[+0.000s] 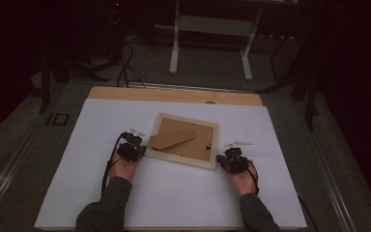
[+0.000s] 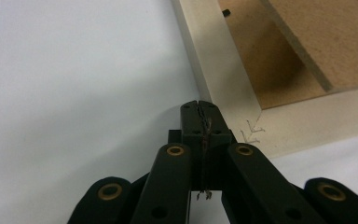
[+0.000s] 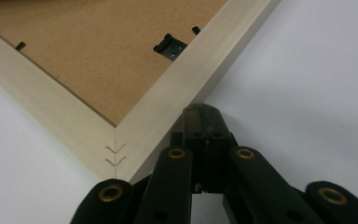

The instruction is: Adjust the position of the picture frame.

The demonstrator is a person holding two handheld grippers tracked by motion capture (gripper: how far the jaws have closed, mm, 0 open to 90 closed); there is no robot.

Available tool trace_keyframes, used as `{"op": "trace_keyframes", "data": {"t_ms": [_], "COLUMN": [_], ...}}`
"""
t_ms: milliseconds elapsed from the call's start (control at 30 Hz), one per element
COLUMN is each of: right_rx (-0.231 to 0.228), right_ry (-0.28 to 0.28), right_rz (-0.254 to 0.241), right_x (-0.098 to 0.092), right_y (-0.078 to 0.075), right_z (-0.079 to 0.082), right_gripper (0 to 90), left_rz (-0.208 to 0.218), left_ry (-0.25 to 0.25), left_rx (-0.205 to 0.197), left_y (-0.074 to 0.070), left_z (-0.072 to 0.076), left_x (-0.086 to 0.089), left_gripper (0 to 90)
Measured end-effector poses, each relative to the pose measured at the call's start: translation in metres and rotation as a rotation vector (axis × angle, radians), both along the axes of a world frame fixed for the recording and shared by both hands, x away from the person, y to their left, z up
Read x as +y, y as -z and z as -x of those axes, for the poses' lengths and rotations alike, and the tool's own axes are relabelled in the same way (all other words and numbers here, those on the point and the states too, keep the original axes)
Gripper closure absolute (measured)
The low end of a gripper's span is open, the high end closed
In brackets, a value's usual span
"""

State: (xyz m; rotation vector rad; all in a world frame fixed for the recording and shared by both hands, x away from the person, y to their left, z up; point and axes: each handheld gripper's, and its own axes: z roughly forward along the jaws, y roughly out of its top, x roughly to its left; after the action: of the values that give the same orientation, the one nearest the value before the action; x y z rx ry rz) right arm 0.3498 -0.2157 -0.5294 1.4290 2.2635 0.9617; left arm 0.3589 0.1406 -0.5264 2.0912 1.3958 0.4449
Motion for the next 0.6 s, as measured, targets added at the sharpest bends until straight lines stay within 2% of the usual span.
{"op": "trace_keyframes", "data": {"t_ms": [200, 300, 433, 600], "right_rx": [0.003, 0.011, 0.018, 0.021], "right_ry": [-0.010, -0.020, -0.026, -0.034], "right_rz": [0.012, -0.008, -0.029, -0.033], "right_x": [0.002, 0.000, -0.001, -0.001], "right_y": [-0.001, -0.001, 0.000, 0.000], "right_z": [-0.009, -0.014, -0.017, -0.023], "right_gripper": [90.0, 90.0, 90.0, 90.0], "left_rz": [-0.009, 0.011, 0.004, 0.002], "left_ry": [-0.006, -0.009, -0.008, -0.001], "left_rx": [-0.004, -0.005, -0.010, -0.021], "left_y": [0.000, 0.001, 0.001, 0.002], "left_z": [0.005, 0.011, 0.014, 0.015], "left_x": [0.000, 0.003, 0.004, 0.005], "left_gripper": [90.0, 90.0, 90.0, 90.0]}}
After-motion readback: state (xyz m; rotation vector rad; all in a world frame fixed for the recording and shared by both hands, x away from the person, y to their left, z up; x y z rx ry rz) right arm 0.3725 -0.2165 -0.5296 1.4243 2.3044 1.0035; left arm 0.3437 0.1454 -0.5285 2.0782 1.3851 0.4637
